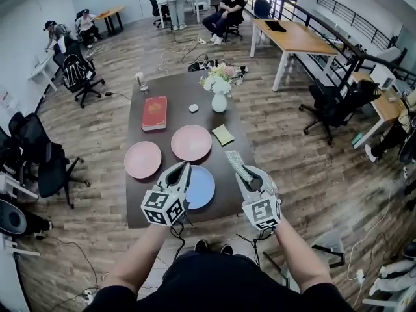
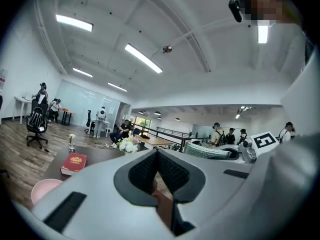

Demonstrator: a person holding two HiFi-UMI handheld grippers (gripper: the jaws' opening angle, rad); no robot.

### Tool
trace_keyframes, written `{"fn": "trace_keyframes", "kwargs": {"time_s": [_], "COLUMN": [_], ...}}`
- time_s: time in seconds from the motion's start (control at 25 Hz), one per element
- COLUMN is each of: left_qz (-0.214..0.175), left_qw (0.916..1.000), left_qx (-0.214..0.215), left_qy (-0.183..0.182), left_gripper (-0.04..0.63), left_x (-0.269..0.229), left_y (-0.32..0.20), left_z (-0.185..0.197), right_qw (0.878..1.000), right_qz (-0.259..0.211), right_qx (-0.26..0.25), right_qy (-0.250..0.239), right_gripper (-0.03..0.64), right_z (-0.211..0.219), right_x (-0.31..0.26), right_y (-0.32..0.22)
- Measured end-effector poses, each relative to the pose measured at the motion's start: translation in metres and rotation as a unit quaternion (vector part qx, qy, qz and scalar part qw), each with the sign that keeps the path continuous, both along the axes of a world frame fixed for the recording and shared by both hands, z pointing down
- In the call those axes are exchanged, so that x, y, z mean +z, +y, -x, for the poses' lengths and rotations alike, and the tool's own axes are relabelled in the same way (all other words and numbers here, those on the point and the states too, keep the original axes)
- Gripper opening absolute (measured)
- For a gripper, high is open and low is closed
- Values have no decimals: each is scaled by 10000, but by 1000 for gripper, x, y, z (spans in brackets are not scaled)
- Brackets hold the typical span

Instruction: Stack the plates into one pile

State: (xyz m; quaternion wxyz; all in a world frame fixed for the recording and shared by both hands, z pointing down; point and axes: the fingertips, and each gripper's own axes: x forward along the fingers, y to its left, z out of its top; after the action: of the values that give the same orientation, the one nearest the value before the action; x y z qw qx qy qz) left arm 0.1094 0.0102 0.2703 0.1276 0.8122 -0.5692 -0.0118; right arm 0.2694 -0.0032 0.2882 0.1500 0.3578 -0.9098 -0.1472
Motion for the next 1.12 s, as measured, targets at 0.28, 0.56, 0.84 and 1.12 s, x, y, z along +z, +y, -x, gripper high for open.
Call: {"fn": "trace_keyframes", "kwargs": {"time_s": [0.28, 0.56, 0.84, 1.12], "left_qz": [-484, -391, -336, -318], "left_qw": [9980, 9970, 9957, 9937], "left_qx": [-363, -671, -860, -1069], "left_qy": [-172, -71, -54, -73], "left_gripper": [-5, -5, -5, -5], "left_x": [-4, 15, 19, 24], "left_y": [26, 46, 50, 59], "left_z": [23, 40, 43, 45], "right_qw": [9911, 9832, 9802, 9807], "right_qz": [881, 1183, 1345, 1367], "right_qx": [-30, -17, -146, -274], "right_qy": [-1002, -1393, -1448, -1374], "right_gripper": [84, 84, 84, 84], "right_z": [5, 11, 15, 18], "right_x": [-2, 4, 8, 15], "right_y": [-3, -2, -1, 0]}}
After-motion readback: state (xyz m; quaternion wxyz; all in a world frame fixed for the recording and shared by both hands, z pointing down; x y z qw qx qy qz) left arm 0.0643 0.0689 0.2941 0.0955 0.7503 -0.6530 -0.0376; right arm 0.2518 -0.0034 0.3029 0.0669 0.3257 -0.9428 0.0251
